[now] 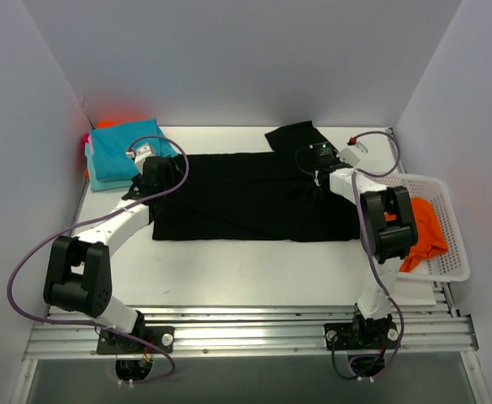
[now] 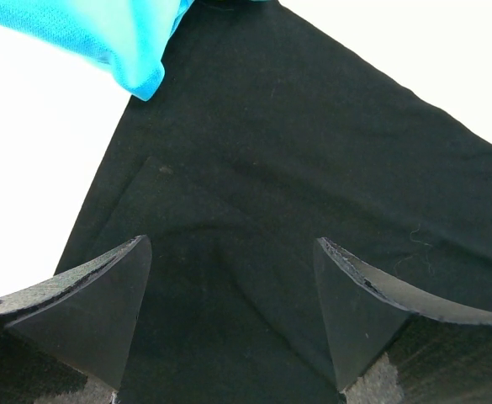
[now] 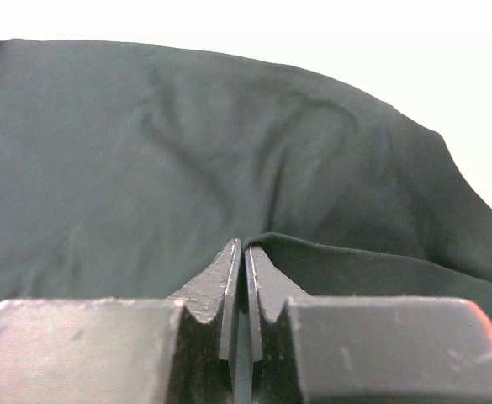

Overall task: Fold and stack the t-shirts
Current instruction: Fold the tshirt

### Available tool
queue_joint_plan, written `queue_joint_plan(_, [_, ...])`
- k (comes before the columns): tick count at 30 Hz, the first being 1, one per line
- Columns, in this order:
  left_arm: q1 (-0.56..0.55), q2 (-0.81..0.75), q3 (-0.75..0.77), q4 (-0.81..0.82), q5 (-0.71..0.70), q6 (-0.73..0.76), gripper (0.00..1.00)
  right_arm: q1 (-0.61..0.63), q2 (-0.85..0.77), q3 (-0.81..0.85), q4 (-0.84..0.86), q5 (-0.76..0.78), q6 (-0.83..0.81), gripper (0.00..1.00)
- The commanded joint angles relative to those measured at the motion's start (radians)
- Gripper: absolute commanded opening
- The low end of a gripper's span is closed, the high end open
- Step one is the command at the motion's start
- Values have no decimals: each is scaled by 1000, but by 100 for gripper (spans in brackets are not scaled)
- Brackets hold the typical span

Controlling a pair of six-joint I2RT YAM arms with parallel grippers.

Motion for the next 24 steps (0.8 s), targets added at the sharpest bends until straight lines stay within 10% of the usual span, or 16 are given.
queue_joint_plan(1, [8,-4,10,36,-6,17,87,-54,88,82,-120,38,70,0])
queue_joint_plan(6, [9,-12,4,37,-9,20,87,-101,142,125,-154,28,119,7])
queue_joint_plan(12, [11,2,6,39,-3,19,87,-118,107,124,-203,92,139,91])
queue_joint_plan(24, [11,6,41,88,-8,34,86,-95,-113,-16,106,22,-91,93])
